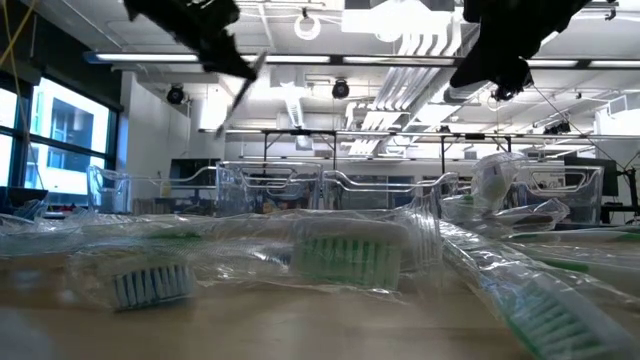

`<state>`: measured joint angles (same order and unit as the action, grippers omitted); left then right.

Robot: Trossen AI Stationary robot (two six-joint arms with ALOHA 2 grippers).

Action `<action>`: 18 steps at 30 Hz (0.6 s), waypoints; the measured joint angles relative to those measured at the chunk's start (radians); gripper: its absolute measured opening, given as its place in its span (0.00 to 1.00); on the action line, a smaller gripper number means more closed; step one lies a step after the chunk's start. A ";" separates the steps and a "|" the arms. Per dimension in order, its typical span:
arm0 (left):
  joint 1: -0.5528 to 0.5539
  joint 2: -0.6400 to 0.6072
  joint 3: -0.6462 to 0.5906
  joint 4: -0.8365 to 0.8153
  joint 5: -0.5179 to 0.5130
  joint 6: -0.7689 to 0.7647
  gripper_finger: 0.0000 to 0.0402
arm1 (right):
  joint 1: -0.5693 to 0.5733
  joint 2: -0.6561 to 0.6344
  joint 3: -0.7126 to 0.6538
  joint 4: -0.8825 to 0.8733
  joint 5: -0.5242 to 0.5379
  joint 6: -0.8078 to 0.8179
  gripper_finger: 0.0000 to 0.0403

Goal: Pick & Place Toothbrushes
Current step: Put the blue toothbrush into the left transparent bin

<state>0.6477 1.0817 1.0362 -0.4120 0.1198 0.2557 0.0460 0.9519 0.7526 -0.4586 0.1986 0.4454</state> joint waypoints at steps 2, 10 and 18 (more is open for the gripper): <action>0.044 -0.022 0.000 -0.077 -0.038 0.005 0.04 | 0.000 0.023 0.000 0.001 0.000 0.000 0.01; 0.190 -0.002 0.000 -0.229 -0.058 0.036 0.04 | 0.000 0.109 0.000 0.029 0.000 0.000 0.00; 0.265 0.101 0.090 -0.450 -0.083 0.124 0.04 | 0.000 0.155 0.000 0.054 -0.021 0.004 0.00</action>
<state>0.9126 1.1823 1.1264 -0.8623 0.0367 0.3801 0.0460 1.1065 0.7526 -0.4043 0.1780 0.4492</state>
